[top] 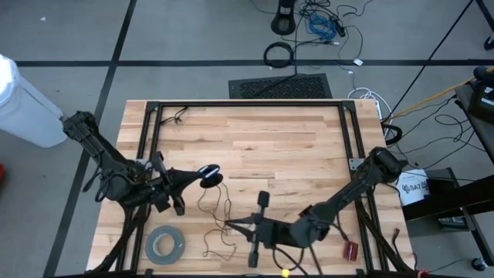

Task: Coil cords
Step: Uncoil the black wire from the spool

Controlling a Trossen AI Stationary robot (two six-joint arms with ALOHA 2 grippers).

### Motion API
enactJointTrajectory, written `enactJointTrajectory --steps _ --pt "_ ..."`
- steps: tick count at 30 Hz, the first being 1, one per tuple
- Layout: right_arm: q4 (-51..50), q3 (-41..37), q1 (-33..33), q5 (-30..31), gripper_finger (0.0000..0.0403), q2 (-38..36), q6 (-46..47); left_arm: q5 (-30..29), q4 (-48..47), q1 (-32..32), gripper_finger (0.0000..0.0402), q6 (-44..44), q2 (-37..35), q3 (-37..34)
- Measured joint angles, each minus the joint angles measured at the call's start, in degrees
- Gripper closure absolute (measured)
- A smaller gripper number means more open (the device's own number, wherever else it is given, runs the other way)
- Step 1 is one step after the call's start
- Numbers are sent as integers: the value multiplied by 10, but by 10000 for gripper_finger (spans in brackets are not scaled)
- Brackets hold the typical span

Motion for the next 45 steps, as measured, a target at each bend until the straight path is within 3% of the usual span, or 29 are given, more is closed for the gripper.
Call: enactJointTrajectory --steps 8,24,45 --pt "-1 0 -48 -95 403 32 70 0 8 20 402 16 0 0" --pt "-14 0 -69 -123 403 78 139 0 50 20 402 48 0 0" --pt "-267 0 -80 -124 403 77 287 4 92 18 402 59 0 0"
